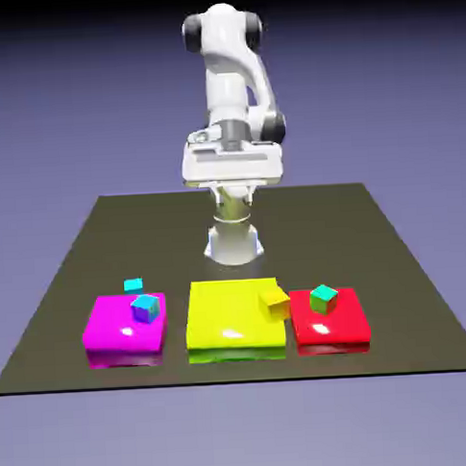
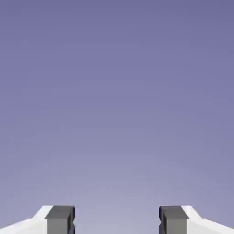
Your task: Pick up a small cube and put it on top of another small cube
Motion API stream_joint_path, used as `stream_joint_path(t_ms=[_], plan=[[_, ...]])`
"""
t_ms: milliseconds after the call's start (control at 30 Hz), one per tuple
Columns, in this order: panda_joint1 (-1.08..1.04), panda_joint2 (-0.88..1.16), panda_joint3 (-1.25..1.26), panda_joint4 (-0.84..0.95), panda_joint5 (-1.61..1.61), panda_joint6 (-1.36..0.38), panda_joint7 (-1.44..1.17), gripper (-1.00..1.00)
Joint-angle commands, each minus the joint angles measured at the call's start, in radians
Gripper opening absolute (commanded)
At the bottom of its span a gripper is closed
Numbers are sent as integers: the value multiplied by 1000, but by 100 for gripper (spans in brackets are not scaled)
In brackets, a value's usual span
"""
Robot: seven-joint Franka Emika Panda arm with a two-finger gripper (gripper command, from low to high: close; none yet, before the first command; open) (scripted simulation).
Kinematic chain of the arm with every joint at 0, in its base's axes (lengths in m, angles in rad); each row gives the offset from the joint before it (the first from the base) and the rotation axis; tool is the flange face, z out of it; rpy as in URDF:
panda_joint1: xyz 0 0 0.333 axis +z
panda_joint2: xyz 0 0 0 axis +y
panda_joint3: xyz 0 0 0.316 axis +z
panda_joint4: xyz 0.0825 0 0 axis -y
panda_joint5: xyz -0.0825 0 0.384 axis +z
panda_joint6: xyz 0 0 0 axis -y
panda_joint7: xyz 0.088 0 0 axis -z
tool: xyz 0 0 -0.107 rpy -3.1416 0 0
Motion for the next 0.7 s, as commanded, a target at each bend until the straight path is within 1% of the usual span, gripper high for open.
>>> stream_joint_path(t_ms=[0, 600, 667], plan=[[-29, 36, -20, 11, 14, -32, 10, 0], [-538, 684, -381, 203, 268, -608, 180, 0], [-550, 720, -358, 202, 302, -575, 156, 0]])
